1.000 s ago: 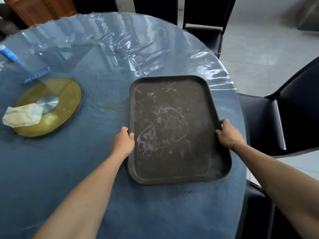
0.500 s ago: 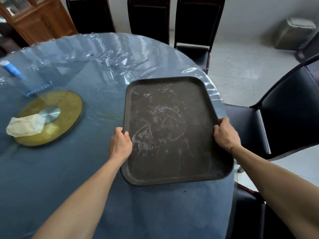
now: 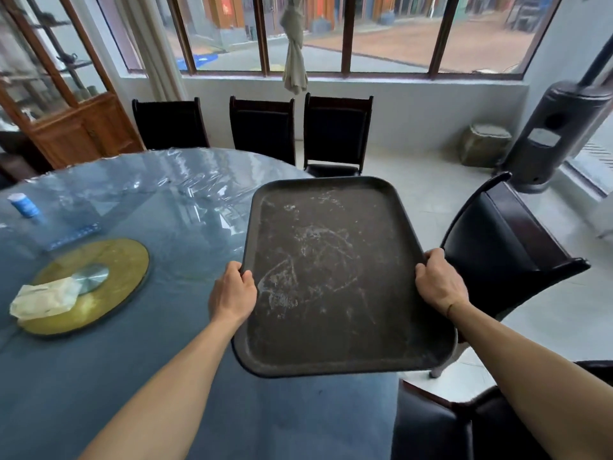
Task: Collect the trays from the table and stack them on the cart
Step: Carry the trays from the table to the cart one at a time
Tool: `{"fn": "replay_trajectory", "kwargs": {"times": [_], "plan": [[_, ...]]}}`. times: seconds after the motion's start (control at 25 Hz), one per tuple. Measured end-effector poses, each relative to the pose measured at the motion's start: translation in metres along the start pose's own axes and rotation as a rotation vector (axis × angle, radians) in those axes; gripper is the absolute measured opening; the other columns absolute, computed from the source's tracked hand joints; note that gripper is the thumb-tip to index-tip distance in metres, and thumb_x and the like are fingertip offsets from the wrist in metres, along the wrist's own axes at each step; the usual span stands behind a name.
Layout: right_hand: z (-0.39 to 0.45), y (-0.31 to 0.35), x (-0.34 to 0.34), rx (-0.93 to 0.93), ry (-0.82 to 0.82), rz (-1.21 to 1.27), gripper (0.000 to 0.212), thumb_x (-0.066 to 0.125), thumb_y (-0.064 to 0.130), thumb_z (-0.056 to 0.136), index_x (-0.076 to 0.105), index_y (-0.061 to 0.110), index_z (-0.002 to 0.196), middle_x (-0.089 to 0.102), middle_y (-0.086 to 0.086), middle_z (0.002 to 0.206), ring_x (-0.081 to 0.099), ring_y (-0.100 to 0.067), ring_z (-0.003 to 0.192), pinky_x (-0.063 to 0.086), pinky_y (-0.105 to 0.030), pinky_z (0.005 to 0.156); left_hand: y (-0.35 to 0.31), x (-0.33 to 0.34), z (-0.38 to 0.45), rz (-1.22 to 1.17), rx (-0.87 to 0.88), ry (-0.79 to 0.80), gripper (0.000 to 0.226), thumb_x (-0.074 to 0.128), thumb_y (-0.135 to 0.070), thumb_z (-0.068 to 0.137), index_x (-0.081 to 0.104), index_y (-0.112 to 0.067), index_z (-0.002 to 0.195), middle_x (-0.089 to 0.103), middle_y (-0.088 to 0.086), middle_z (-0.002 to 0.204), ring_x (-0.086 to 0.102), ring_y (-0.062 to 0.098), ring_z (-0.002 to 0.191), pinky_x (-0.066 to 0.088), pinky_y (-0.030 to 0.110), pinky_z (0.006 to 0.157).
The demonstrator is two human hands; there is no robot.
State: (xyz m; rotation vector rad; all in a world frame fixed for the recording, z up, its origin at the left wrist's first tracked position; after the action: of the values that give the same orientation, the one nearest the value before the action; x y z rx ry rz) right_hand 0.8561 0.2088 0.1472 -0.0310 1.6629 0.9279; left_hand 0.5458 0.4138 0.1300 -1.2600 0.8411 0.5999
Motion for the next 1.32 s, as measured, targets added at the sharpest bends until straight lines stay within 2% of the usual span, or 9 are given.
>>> {"fn": "replay_trajectory", "kwargs": {"times": [0.08, 0.16, 0.28, 0.44, 0.64, 0.76, 0.92, 1.04, 1.32], "plan": [[-0.009, -0.019, -0.030, 0.016, -0.025, 0.015, 0.025, 0.043, 0.024, 0.095, 0.042, 0.012, 0.117, 0.062, -0.017, 0.113, 0.058, -0.039, 0.098, 0.046, -0.045, 0.083, -0.026, 0.000, -0.015, -0.027, 0.028, -0.002, 0.021, 0.043, -0.026, 0.095, 0.054, -0.011, 0.106, 0.066, 0.017, 0.103, 0.059, 0.038, 0.092, 0.039, 0.036, 0.069], [-0.019, -0.038, -0.062, 0.033, -0.042, 0.048, 0.024, 0.044, 0.024, 0.095, 0.042, 0.014, 0.116, 0.063, -0.016, 0.112, 0.059, -0.035, 0.095, 0.047, -0.046, 0.084, -0.054, 0.000, -0.034, -0.043, 0.060, -0.002, 0.023, 0.043, -0.026, 0.095, 0.054, -0.010, 0.108, 0.066, 0.017, 0.105, 0.059, 0.038, 0.093, 0.038, 0.036, 0.069], [-0.039, -0.068, -0.115, 0.057, -0.113, 0.044, 0.027, 0.045, 0.023, 0.094, 0.042, 0.014, 0.119, 0.061, -0.019, 0.117, 0.058, -0.036, 0.099, 0.042, -0.041, 0.080, -0.098, -0.003, -0.066, -0.068, 0.119, 0.014, 0.026, 0.044, -0.024, 0.094, 0.055, -0.008, 0.111, 0.065, 0.020, 0.109, 0.059, 0.040, 0.098, 0.043, 0.039, 0.075], [-0.071, -0.121, -0.187, 0.121, -0.170, 0.027, 0.032, 0.045, 0.022, 0.092, 0.043, 0.013, 0.122, 0.058, -0.023, 0.122, 0.055, -0.042, 0.108, 0.041, -0.045, 0.089, -0.158, -0.002, -0.118, -0.116, 0.204, 0.050, 0.027, 0.046, -0.024, 0.094, 0.056, -0.007, 0.111, 0.066, 0.020, 0.109, 0.059, 0.041, 0.098, 0.046, 0.041, 0.078], [-0.131, -0.205, -0.266, 0.180, -0.240, 0.027, 0.017, 0.047, 0.023, 0.093, 0.043, 0.013, 0.107, 0.060, -0.020, 0.116, 0.055, -0.036, 0.097, 0.038, -0.039, 0.078, -0.228, 0.011, -0.204, -0.161, 0.295, 0.114, 0.024, 0.045, -0.026, 0.094, 0.058, -0.009, 0.105, 0.066, 0.017, 0.104, 0.058, 0.038, 0.093, 0.047, 0.040, 0.077], [-0.174, -0.257, -0.308, 0.229, -0.295, 0.019, 0.015, 0.047, 0.024, 0.094, 0.044, 0.014, 0.104, 0.060, -0.018, 0.113, 0.049, -0.029, 0.086, 0.037, -0.038, 0.076, -0.267, 0.025, -0.256, -0.187, 0.348, 0.151, 0.027, 0.046, -0.026, 0.094, 0.059, -0.010, 0.111, 0.066, 0.016, 0.108, 0.058, 0.038, 0.099, 0.044, 0.039, 0.079], [-0.235, -0.331, -0.373, 0.307, -0.391, -0.002, 0.015, 0.048, 0.022, 0.093, 0.044, 0.010, 0.101, 0.060, -0.022, 0.115, 0.056, -0.037, 0.104, 0.041, -0.041, 0.085, -0.334, 0.047, -0.330, -0.200, 0.451, 0.228, 0.028, 0.047, -0.026, 0.093, 0.059, -0.009, 0.112, 0.065, 0.018, 0.114, 0.058, 0.039, 0.105, 0.045, 0.040, 0.084], [-0.278, -0.380, -0.413, 0.391, -0.463, -0.009, 0.022, 0.047, 0.022, 0.094, 0.044, 0.006, 0.109, 0.058, -0.026, 0.119, 0.055, -0.041, 0.108, 0.041, -0.044, 0.087, -0.382, 0.070, -0.381, -0.225, 0.533, 0.290, 0.029, 0.047, -0.026, 0.093, 0.059, -0.009, 0.114, 0.065, 0.020, 0.114, 0.058, 0.039, 0.105, 0.045, 0.040, 0.084], [-0.378, -0.487, -0.463, 0.629, -0.591, -0.007, 0.031, 0.046, 0.026, 0.095, 0.043, 0.012, 0.122, 0.059, -0.020, 0.120, 0.056, -0.038, 0.105, 0.040, -0.042, 0.083, -0.470, 0.136, -0.488, -0.228, 0.719, 0.476, 0.031, 0.048, -0.030, 0.093, 0.057, -0.011, 0.115, 0.065, 0.019, 0.116, 0.058, 0.039, 0.108, 0.045, 0.041, 0.089]]}}
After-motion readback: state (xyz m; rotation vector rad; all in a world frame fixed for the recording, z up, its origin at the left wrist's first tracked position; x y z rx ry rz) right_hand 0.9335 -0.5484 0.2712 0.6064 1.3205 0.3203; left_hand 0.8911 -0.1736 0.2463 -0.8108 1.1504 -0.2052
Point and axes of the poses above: each hand's wrist, its own z-axis towards the middle knuckle, its own x-axis out of the palm, y = z × x, the point moved 2 cm from there along z, towards the middle knuckle
